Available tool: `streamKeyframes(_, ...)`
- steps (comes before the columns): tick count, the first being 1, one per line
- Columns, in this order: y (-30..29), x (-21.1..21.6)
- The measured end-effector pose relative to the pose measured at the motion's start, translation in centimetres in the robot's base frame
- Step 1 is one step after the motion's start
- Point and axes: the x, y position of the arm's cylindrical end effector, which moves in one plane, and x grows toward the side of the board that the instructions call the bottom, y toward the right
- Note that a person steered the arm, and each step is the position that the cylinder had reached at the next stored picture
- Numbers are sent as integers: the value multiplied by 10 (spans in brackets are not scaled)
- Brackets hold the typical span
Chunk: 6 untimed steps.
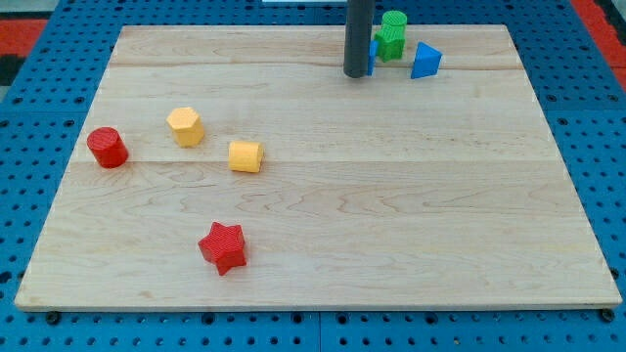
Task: Move the yellow heart to the left side of the yellow hexagon
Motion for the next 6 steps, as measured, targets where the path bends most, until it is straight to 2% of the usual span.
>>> streamKeyframes(2, -40, 1)
streamKeyframes(4, -42, 2)
streamKeyframes(6, -46, 88)
